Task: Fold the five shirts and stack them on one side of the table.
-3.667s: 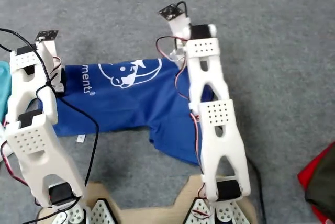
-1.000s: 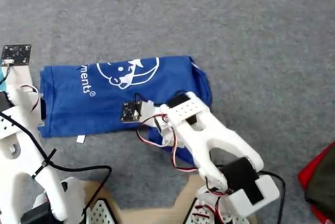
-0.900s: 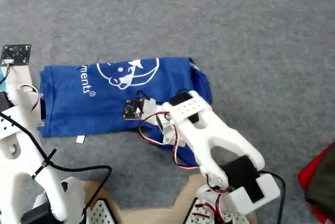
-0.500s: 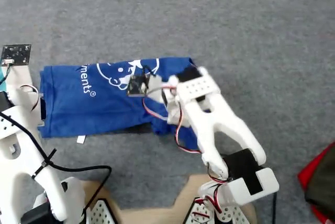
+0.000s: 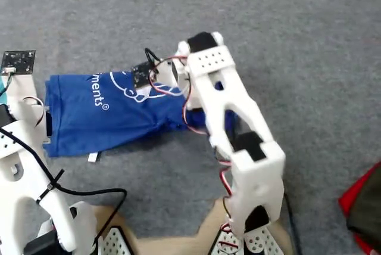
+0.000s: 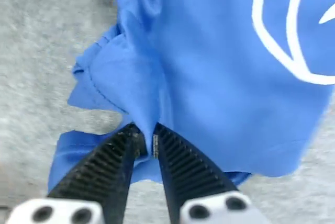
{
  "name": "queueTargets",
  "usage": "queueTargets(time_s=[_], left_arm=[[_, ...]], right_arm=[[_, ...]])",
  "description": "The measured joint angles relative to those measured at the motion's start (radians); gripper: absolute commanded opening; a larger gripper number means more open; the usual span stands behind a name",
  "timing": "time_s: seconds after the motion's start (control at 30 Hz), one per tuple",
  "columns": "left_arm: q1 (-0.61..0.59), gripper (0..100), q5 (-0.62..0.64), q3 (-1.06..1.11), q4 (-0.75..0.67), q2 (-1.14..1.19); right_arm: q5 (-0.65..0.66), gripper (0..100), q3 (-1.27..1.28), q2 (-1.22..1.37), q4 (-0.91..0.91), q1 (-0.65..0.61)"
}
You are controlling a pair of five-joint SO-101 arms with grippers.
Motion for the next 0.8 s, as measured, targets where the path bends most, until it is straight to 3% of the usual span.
queueTargets(time_s=[0.3, 0.6, 0.8], left_arm=[[0.000, 2, 0.000, 0.000, 0.000, 0.000], [0.000, 2, 0.000, 0.000, 0.000, 0.000], [0.000, 2, 0.000, 0.000, 0.000, 0.000]], right_arm=[[0.058, 2.2, -0.506, 0.336, 0.106, 0.002], [0.061, 32.7, -0.672, 0.423, 0.106, 0.003], [0.061, 33.9, -0.713, 0.423, 0.112, 0.003]])
